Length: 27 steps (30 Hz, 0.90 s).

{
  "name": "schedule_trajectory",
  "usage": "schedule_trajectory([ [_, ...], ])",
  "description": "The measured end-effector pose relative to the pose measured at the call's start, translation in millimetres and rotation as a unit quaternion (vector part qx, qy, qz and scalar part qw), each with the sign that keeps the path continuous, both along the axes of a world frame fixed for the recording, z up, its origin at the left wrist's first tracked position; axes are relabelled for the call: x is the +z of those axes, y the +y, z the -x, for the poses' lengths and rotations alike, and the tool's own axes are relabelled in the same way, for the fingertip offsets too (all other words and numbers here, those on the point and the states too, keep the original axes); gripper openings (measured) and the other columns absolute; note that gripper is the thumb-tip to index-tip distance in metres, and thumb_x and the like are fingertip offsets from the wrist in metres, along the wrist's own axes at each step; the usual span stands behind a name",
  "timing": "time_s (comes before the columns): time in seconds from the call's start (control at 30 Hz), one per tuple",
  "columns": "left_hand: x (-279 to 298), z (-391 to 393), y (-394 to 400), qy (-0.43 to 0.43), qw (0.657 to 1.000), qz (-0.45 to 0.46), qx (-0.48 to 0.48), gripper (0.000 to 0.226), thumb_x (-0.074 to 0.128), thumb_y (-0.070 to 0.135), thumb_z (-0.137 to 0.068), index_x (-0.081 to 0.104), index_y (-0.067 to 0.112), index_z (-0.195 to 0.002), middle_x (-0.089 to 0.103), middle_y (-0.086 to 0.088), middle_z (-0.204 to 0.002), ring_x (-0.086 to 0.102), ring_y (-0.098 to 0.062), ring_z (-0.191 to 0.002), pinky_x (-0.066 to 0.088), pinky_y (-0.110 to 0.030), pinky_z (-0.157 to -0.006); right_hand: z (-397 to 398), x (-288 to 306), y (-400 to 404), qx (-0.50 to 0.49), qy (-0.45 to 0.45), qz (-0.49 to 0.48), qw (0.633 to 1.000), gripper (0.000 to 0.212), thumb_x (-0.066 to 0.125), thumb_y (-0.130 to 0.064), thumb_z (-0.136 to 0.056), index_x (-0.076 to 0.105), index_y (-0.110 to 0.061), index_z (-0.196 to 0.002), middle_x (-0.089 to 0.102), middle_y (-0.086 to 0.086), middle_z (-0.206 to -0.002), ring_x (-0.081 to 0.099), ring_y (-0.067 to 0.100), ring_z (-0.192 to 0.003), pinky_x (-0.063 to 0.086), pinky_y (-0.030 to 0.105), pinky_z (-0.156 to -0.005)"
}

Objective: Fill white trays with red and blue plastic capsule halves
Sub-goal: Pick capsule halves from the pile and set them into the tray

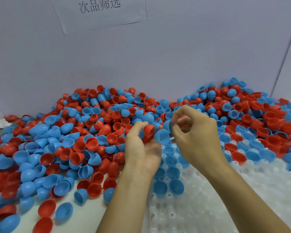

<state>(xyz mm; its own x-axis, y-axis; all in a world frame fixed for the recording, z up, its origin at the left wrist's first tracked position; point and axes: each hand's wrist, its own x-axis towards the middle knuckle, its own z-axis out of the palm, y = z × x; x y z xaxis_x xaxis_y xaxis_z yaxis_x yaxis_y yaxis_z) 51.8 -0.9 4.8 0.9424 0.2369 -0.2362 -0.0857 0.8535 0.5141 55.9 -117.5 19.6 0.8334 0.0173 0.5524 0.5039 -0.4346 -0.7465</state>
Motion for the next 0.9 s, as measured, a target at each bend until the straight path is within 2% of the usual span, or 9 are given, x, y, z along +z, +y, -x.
schedule_trajectory([
  [0.2, 1.1, -1.8, -1.4, 0.025, 0.999, -0.035, -0.017, 0.023, 0.053, 0.005, -0.089, 0.048, 0.012, -0.067, 0.046, -0.003, -0.060, 0.051, -0.016, -0.053, 0.050, -0.026, -0.059, 4.6, 0.0, 5.4, 0.048, 0.011, 0.052, 0.997, 0.031, 0.056, 0.003, -0.085, 0.081, -0.014, -0.094, 0.077, -0.007, -0.091, 0.069, -0.002, -0.083, 0.052, 0.007, -0.075],
  [0.27, -0.7, -3.4, -0.6, 0.024, 0.998, -0.060, 0.005, 0.003, 0.054, 0.005, -0.089, 0.053, 0.008, -0.090, 0.049, -0.010, -0.073, 0.054, -0.023, -0.072, 0.052, -0.036, -0.080, 6.5, -1.9, 7.5, 0.094, 0.023, 0.060, 0.993, 0.024, 0.056, -0.007, -0.084, 0.080, -0.011, -0.084, 0.077, 0.000, -0.088, 0.070, 0.006, -0.083, 0.056, 0.016, -0.073],
  [0.33, -3.5, -5.1, -0.3, 0.031, 0.997, -0.075, 0.014, 0.024, 0.055, 0.008, -0.091, 0.057, 0.006, -0.115, 0.053, -0.019, -0.095, 0.053, -0.031, -0.092, 0.049, -0.047, -0.099, 7.5, -3.6, 8.8, 0.131, 0.037, 0.087, 0.987, 0.021, 0.058, -0.015, -0.085, 0.074, -0.004, -0.076, 0.072, 0.012, -0.080, 0.068, 0.025, -0.078, 0.059, 0.040, -0.074],
  [0.37, -4.5, -6.1, 0.4, 0.039, 0.996, -0.073, 0.014, 0.033, 0.055, 0.010, -0.093, 0.057, 0.004, -0.125, 0.053, -0.019, -0.103, 0.053, -0.032, -0.096, 0.047, -0.048, -0.103, 7.1, -4.1, 8.4, 0.147, 0.045, 0.095, 0.984, 0.020, 0.060, -0.014, -0.086, 0.073, -0.002, -0.078, 0.072, 0.011, -0.080, 0.068, 0.026, -0.082, 0.059, 0.042, -0.075],
  [0.47, -4.7, -6.4, 2.8, 0.043, 0.998, -0.049, 0.017, 0.039, 0.054, 0.011, -0.094, 0.055, 0.004, -0.132, 0.051, -0.018, -0.105, 0.052, -0.031, -0.094, 0.048, -0.043, -0.089, 6.4, -1.9, 3.5, 0.199, 0.110, 0.085, 0.970, 0.023, 0.061, -0.007, -0.087, 0.078, -0.010, -0.103, 0.076, -0.006, -0.099, 0.066, 0.004, -0.108, 0.057, 0.021, -0.088],
  [0.6, -7.7, -9.0, 5.8, 0.030, 0.998, -0.041, 0.022, 0.021, 0.054, 0.008, -0.093, 0.049, 0.010, -0.113, 0.051, -0.011, -0.084, 0.053, -0.021, -0.071, 0.050, -0.033, -0.068, 7.2, -2.4, 1.7, 0.205, 0.114, 0.127, 0.964, 0.040, 0.058, 0.002, -0.087, 0.071, -0.014, -0.122, 0.069, -0.007, -0.124, 0.058, -0.015, -0.106, 0.045, 0.001, -0.089],
  [0.7, -7.3, -7.4, 2.1, 0.023, 0.999, -0.047, 0.015, 0.005, 0.052, 0.005, -0.092, 0.051, 0.008, -0.096, 0.049, -0.009, -0.073, 0.051, -0.021, -0.065, 0.051, -0.034, -0.067, 6.9, -2.9, 5.1, 0.136, 0.071, 0.159, 0.975, 0.029, 0.073, -0.011, -0.087, 0.075, -0.019, -0.115, 0.073, -0.008, -0.111, 0.063, -0.008, -0.085, 0.047, 0.002, -0.075],
  [0.8, -3.4, -6.2, -1.0, 0.012, 0.999, -0.040, 0.025, 0.022, 0.052, 0.000, -0.088, 0.046, 0.009, -0.070, 0.044, -0.007, -0.069, 0.050, -0.020, -0.068, 0.054, -0.034, -0.078, 2.1, 2.9, -7.7, 0.083, 0.043, 0.172, 0.981, 0.020, 0.080, -0.022, -0.082, 0.077, -0.022, -0.102, 0.068, -0.014, -0.095, 0.063, -0.004, -0.079, 0.045, 0.003, -0.067],
  [0.9, -1.7, -4.8, -0.8, 0.010, 0.999, -0.005, 0.040, 0.021, 0.057, -0.003, -0.088, 0.052, 0.007, -0.070, 0.047, -0.005, -0.066, 0.050, -0.015, -0.065, 0.054, -0.023, -0.061, -1.6, 13.6, -31.7, 0.064, 0.074, 0.203, 0.974, 0.016, 0.083, -0.029, -0.079, 0.074, -0.030, -0.093, 0.066, -0.015, -0.082, 0.062, -0.007, -0.072, 0.046, 0.004, -0.059],
])
